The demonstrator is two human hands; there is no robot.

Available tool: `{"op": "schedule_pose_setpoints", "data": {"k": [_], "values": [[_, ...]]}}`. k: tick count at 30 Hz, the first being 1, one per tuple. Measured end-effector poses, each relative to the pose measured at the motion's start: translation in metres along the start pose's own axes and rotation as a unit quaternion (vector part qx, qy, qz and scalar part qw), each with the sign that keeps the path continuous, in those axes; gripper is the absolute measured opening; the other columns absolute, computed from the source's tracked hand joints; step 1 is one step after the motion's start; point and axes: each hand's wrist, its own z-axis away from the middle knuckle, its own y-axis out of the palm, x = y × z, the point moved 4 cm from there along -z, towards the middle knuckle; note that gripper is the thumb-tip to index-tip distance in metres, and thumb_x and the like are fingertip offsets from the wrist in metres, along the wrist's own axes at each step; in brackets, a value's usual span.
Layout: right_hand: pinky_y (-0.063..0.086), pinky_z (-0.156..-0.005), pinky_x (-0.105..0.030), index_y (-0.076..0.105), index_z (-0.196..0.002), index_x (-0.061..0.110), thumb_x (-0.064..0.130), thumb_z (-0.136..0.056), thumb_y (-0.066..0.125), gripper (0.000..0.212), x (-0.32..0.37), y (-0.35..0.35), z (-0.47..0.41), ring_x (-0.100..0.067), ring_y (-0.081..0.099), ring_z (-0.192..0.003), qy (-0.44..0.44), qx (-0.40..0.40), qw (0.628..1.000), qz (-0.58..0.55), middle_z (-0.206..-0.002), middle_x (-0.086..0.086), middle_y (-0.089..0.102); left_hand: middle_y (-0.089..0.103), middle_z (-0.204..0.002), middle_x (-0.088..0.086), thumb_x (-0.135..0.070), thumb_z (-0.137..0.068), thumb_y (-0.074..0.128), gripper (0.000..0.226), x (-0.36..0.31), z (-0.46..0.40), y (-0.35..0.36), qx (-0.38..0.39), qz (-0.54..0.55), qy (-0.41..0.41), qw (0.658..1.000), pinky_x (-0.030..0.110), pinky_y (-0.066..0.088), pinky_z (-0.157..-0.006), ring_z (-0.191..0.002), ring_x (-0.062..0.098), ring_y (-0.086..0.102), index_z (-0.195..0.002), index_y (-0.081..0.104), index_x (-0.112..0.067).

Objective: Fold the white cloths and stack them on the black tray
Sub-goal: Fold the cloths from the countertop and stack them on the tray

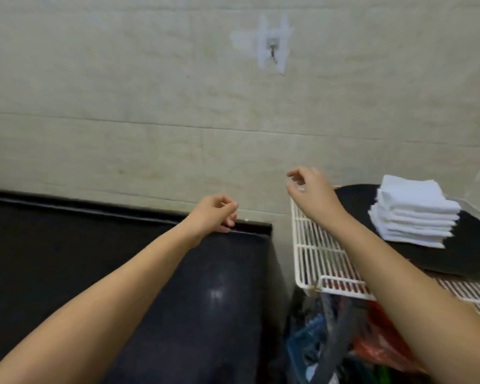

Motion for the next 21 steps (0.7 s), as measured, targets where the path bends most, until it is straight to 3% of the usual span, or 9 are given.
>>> {"op": "schedule_pose_setpoints", "data": {"k": [5, 11, 16, 21], "values": [[0.044, -0.094, -0.039, 0.060, -0.115, 0.014, 0.025, -0.092, 0.054, 0.026, 0.162, 0.166, 0.043, -0.026, 0.053, -0.110, -0.111, 0.127, 0.985, -0.030, -0.113, -0.009, 0.057, 0.063, -0.076, 0.003, -0.022, -0.092, 0.053, 0.010, 0.091, 0.112, -0.190, -0.141, -0.177, -0.047, 0.973, 0.034, 0.053, -0.064, -0.066, 0.015, 0.059, -0.084, 0.058, -0.020], [0.039, -0.095, -0.039, 0.052, -0.125, 0.023, 0.032, -0.096, 0.045, 0.032, 0.316, 0.325, 0.122, -0.022, 0.047, -0.117, -0.227, 0.287, 0.930, 0.030, -0.125, -0.002, 0.050, 0.065, -0.085, 0.003, -0.023, -0.092, 0.052, 0.009, 0.201, 0.259, -0.354, -0.267, -0.243, -0.203, 0.910, 0.034, 0.052, -0.078, -0.080, 0.019, 0.061, -0.091, 0.060, -0.018], [0.039, -0.097, -0.040, 0.049, -0.128, 0.023, 0.032, -0.097, 0.043, 0.034, 0.409, 0.425, 0.155, -0.023, 0.047, -0.119, -0.307, 0.361, 0.879, 0.053, -0.128, -0.002, 0.048, 0.064, -0.094, 0.006, -0.021, -0.093, 0.052, 0.017, 0.269, 0.328, -0.436, -0.317, -0.241, -0.278, 0.874, 0.029, 0.046, -0.078, -0.086, 0.020, 0.059, -0.103, 0.062, -0.011], [0.040, -0.097, -0.039, 0.049, -0.129, 0.022, 0.031, -0.097, 0.042, 0.034, 0.491, 0.523, 0.137, -0.023, 0.048, -0.118, -0.343, 0.384, 0.855, 0.056, -0.128, -0.002, 0.049, 0.063, -0.098, 0.005, -0.024, -0.094, 0.050, 0.021, 0.317, 0.316, -0.526, -0.323, -0.251, -0.294, 0.864, 0.027, 0.044, -0.079, -0.090, 0.020, 0.058, -0.109, 0.060, -0.013]]}}
